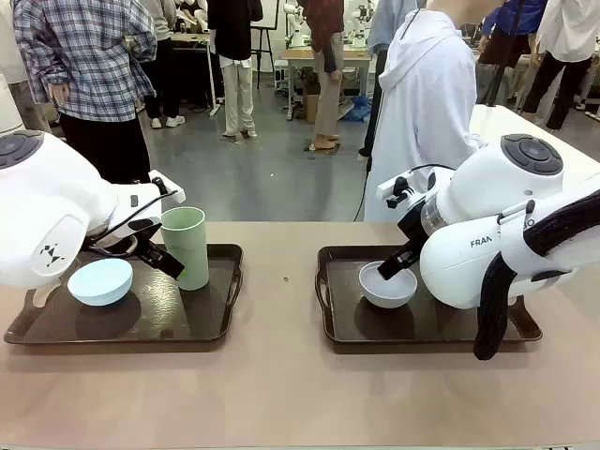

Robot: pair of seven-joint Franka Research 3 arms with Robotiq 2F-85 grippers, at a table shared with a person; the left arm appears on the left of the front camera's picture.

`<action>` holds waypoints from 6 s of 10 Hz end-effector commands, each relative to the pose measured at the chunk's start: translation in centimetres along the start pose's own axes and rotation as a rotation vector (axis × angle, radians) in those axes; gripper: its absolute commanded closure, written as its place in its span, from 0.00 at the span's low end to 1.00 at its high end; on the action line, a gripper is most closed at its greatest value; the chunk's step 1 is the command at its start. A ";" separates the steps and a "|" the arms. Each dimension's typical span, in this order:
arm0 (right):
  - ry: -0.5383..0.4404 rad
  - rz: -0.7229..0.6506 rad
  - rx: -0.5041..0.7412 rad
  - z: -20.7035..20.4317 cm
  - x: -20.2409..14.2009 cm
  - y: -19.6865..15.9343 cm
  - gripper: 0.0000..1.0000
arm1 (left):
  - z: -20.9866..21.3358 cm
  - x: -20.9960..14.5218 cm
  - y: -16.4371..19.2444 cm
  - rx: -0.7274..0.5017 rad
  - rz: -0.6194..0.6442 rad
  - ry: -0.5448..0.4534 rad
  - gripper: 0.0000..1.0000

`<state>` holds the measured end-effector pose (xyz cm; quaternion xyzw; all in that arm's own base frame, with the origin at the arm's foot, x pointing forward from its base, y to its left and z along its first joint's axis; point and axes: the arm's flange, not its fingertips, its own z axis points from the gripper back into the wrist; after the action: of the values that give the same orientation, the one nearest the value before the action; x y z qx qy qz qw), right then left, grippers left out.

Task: Set up a tray with a mat and arrange the tableware.
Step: Pick up the Picnic Bowl and Reusable plastic cup from the Handle tray in front of the human's position and hold them in the air.

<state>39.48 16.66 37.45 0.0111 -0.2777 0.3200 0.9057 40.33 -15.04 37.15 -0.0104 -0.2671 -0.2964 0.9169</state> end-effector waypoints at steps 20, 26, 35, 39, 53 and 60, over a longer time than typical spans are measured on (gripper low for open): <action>0.032 -0.006 0.026 7.9 2.0 3.4 0.00 | 10.0 -1.0 -1.0 0.015 -0.046 0.009 0.00; 0.449 -0.055 -0.085 16.7 -9.9 8.3 0.00 | 16.5 -7.5 -5.6 -0.104 -0.084 0.339 0.00; 0.407 -0.358 0.490 14.9 -8.0 -6.0 0.00 | 15.4 -4.7 4.2 -0.663 0.058 0.158 0.00; 0.163 -0.502 0.686 19.2 -15.8 -13.3 0.00 | 17.8 -11.0 11.1 -0.887 0.241 -0.074 0.00; -0.357 -0.804 1.005 23.5 -36.7 -21.3 0.00 | 20.4 -25.2 21.4 -1.035 0.470 -0.199 0.00; -0.374 -0.833 0.976 24.9 -37.6 -21.4 0.00 | 21.2 -28.0 22.7 -0.993 0.633 -0.235 0.00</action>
<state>15.15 -27.05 42.46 0.5773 -0.2206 0.0177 0.7859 23.16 22.45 44.08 -0.5483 -0.1847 -0.0976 0.8097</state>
